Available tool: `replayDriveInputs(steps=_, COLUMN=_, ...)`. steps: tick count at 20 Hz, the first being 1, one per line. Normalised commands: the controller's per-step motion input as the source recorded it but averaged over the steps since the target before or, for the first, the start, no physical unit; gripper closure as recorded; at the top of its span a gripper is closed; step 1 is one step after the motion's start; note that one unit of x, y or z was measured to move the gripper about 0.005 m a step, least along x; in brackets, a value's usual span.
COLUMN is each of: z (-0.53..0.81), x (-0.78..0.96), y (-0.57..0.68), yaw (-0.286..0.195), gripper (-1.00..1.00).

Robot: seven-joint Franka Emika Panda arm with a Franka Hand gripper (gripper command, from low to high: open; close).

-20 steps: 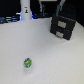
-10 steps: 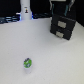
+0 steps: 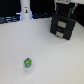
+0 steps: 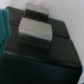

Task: Open the kcup holder, insert the kcup into the holder, and close the kcup holder

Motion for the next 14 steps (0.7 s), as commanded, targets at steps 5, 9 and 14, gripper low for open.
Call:
replayDriveInputs(steps=5, z=-0.28, x=-0.12, y=0.49, yaw=-0.145, gripper=-1.00)
replayDriveInputs(steps=9, z=-0.35, x=-0.14, y=0.35, yaw=-0.144, gripper=-1.00)
replayDriveInputs(steps=14, z=-0.37, x=-0.31, y=0.20, yaw=-0.164, gripper=-1.00)
